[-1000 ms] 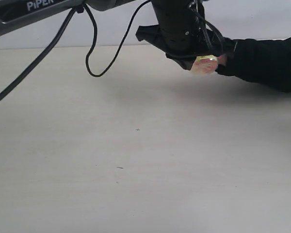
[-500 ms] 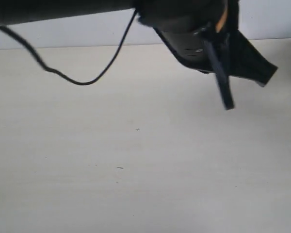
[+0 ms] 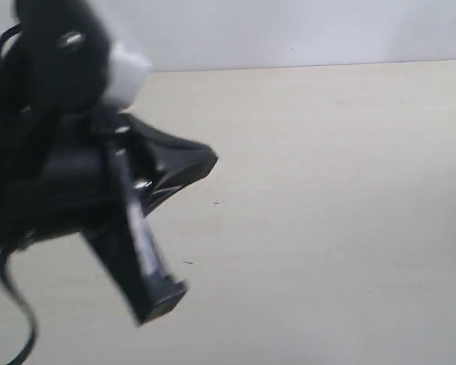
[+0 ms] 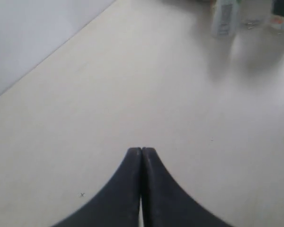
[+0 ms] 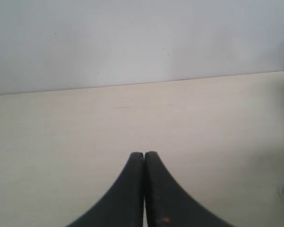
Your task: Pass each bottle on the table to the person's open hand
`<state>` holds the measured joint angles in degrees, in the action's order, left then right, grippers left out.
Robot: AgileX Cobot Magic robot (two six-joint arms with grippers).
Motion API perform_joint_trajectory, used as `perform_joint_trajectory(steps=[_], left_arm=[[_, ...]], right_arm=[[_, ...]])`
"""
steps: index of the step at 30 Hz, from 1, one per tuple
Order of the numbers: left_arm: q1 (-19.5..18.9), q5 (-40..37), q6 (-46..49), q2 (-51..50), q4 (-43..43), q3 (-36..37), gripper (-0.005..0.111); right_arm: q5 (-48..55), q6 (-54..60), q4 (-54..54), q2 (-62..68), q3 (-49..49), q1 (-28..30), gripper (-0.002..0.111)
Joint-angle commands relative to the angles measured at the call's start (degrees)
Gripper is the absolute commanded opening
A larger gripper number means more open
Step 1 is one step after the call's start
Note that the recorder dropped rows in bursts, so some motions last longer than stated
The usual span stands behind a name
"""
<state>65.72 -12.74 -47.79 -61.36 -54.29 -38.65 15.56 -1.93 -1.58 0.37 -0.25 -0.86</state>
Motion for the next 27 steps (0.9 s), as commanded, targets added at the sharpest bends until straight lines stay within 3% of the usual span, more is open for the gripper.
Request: perform_joint_trajectory(steps=[1, 8, 24, 27], left_arm=[[0.0, -0.7, -3.4, 12.4, -1.8, 8.1, 0.0], [0.0, -12.4, -3.4, 24.3, -1.5, 11.3, 0.0], [0.0, -12.4, -3.4, 27.4, -1.2, 11.3, 0.0], [-4.2, -10.5, -3.7, 28.1, 2.9, 11.3, 0.0]], right_arm=[[-0.2, 0.3, 0.0, -0.4, 0.3, 0.3, 0.0], [-0.2, 0.3, 0.0, -0.4, 0.3, 0.3, 0.0], [-0.2, 0.3, 0.0, -0.4, 0.3, 0.3, 0.0], [-0.2, 0.3, 0.0, -0.4, 0.3, 0.3, 0.0]])
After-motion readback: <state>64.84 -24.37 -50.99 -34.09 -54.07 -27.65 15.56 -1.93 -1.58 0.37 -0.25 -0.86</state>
